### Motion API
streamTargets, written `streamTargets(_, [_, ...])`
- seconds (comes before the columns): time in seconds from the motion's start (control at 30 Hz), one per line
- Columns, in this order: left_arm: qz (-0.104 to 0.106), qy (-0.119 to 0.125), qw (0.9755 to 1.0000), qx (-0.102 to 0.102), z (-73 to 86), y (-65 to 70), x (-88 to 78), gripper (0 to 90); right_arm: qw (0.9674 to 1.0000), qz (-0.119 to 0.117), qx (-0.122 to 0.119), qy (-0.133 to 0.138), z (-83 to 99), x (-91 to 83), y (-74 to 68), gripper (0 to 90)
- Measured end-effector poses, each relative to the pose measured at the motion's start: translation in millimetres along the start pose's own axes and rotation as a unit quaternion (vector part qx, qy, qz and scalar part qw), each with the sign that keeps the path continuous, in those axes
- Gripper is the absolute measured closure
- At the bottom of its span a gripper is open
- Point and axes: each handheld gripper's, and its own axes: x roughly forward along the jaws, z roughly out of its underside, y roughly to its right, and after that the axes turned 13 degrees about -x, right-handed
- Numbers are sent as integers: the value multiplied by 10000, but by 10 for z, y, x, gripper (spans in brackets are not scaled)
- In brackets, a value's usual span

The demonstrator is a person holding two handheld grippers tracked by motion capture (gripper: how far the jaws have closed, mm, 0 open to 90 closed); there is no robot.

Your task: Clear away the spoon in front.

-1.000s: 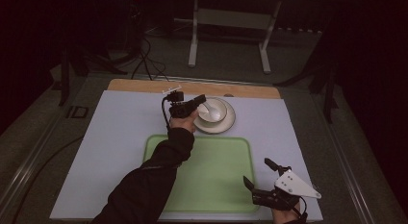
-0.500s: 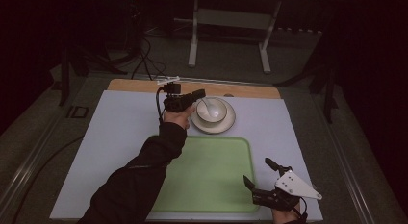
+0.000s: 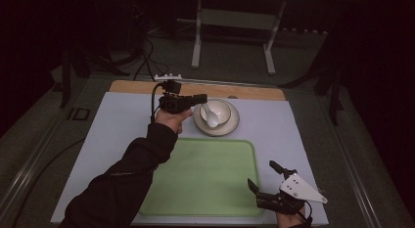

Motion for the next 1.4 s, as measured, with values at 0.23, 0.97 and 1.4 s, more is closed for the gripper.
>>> streamTargets(0.23, [153, -436, 9986, 271, 43, 105, -132, 849, 10000, 13, -3, -8, 1, 0, -1, 117])
streamTargets(0.97, [191, -1818, 9791, 894, 226, 118, -561, 848, 10000, -23, -15, -70, 5, 33, -13, 117])
streamTargets(1.4, [76, -2482, 9636, 990, 425, 42, -660, 847, 10000, -32, -29, -79, 6, 38, -16, 117])
